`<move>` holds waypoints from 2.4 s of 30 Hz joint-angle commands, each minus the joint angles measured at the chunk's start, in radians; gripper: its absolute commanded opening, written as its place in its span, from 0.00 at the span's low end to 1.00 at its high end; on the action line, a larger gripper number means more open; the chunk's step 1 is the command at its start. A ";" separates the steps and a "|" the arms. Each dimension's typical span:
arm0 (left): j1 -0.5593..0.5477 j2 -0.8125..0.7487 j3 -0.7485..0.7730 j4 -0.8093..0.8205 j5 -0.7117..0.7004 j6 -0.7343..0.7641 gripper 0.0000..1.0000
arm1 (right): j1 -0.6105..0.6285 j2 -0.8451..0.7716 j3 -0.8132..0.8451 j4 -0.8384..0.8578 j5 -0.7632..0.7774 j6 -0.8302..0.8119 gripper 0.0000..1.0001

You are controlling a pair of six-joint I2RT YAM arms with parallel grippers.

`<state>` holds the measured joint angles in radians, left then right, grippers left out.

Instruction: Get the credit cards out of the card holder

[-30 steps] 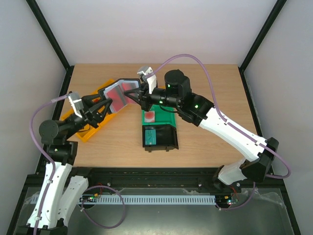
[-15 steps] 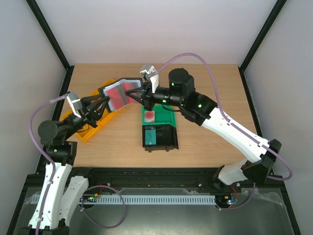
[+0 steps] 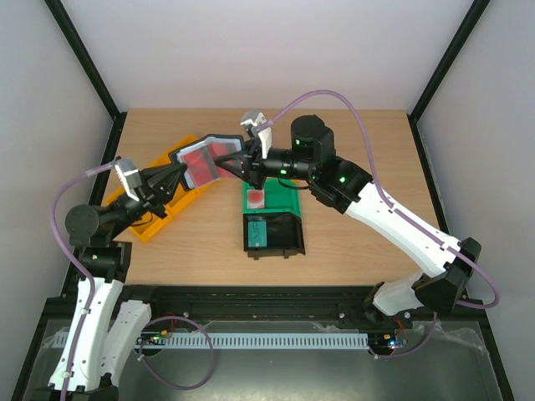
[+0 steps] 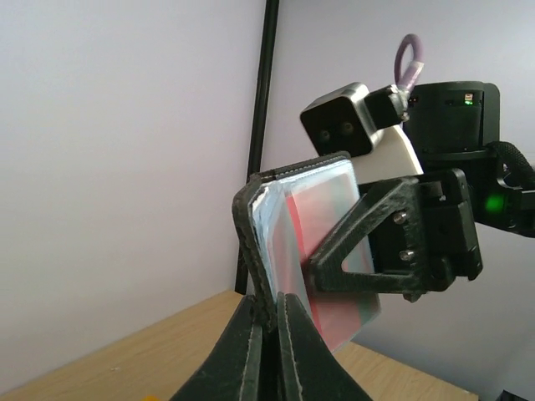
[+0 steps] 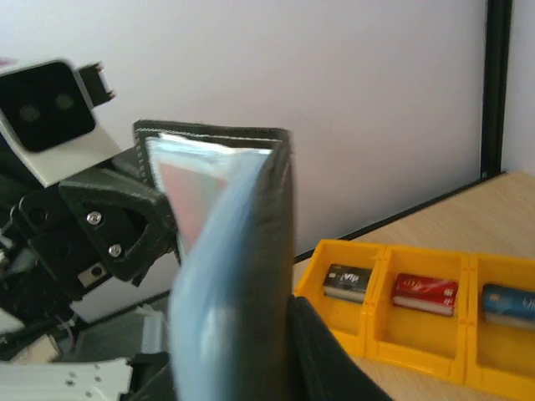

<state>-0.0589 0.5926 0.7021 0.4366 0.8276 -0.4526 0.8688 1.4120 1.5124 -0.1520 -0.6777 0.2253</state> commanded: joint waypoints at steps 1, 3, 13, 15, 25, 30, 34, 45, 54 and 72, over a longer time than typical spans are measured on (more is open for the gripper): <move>-0.008 0.005 0.011 0.015 0.023 0.009 0.02 | 0.011 0.000 0.009 0.049 -0.098 0.017 0.24; -0.009 0.003 0.019 -0.029 -0.020 0.034 0.02 | 0.010 -0.013 0.002 0.035 -0.069 -0.018 0.34; -0.015 0.002 -0.005 0.056 0.077 -0.015 0.02 | 0.012 0.002 -0.022 0.096 0.057 0.005 0.68; -0.017 0.003 -0.003 0.078 0.100 -0.034 0.02 | 0.010 0.013 -0.016 0.110 0.050 0.005 0.73; -0.028 0.002 -0.005 0.099 0.116 -0.056 0.02 | 0.010 0.000 -0.047 0.144 -0.023 -0.024 0.27; -0.028 0.003 -0.013 0.095 0.062 -0.065 0.02 | -0.004 -0.031 -0.060 0.136 -0.079 -0.039 0.02; -0.028 0.000 -0.012 0.046 -0.020 -0.044 0.04 | -0.013 -0.044 -0.066 0.134 -0.139 -0.039 0.02; -0.017 -0.008 -0.012 0.020 -0.071 -0.072 0.11 | -0.025 -0.017 -0.034 0.079 -0.302 -0.043 0.02; -0.004 0.020 -0.029 0.085 -0.034 -0.138 0.19 | -0.025 -0.022 -0.027 0.058 -0.318 -0.049 0.02; 0.030 0.064 -0.038 0.211 0.021 -0.356 0.08 | -0.027 -0.052 -0.034 0.030 -0.323 -0.108 0.02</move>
<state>-0.0475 0.6483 0.6682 0.6014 0.8391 -0.7734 0.8333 1.3987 1.4506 -0.1196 -0.9512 0.1440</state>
